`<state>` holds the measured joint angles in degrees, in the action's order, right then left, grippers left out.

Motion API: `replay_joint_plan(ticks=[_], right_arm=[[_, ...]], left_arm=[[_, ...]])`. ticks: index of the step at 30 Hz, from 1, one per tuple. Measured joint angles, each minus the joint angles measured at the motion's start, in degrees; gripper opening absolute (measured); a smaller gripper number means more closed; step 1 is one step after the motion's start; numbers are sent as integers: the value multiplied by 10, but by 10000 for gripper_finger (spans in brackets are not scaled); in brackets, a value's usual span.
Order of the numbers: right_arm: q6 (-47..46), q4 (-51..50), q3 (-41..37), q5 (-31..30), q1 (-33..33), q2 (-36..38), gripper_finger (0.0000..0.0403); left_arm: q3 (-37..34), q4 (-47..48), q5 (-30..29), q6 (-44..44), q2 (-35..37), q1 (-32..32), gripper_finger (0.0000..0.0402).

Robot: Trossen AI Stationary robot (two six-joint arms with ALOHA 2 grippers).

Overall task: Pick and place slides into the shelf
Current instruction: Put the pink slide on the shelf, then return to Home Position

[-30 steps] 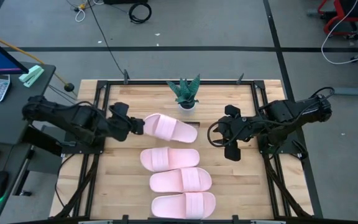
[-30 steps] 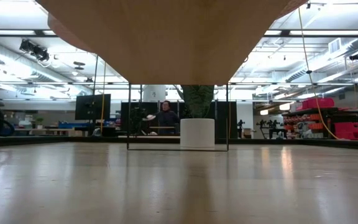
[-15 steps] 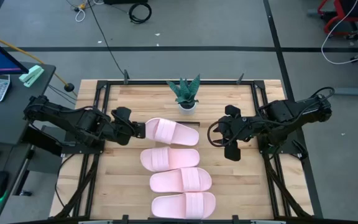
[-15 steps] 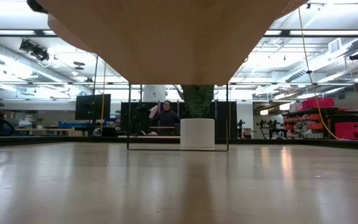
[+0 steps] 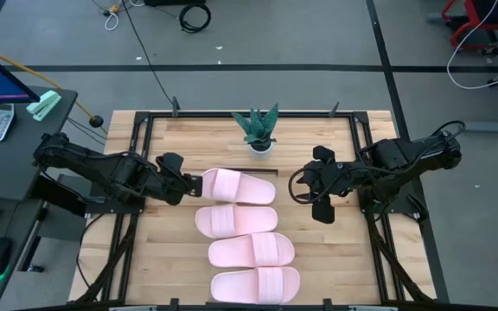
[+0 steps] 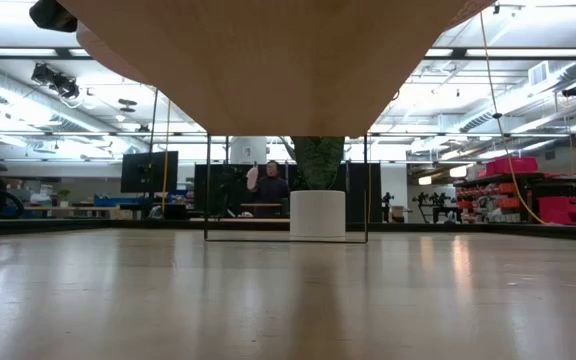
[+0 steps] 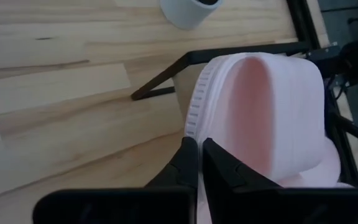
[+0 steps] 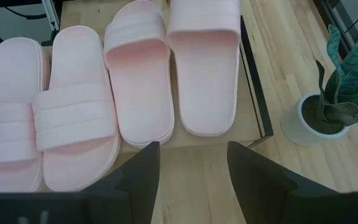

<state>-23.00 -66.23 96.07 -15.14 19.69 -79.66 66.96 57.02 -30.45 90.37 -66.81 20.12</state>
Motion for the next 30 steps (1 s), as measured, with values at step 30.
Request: replay_joint_plan(ticks=[30], right_arm=[[0,0,0,2,0,0,193]], left_arm=[[0,-2,-1,-70,0,-1,153]])
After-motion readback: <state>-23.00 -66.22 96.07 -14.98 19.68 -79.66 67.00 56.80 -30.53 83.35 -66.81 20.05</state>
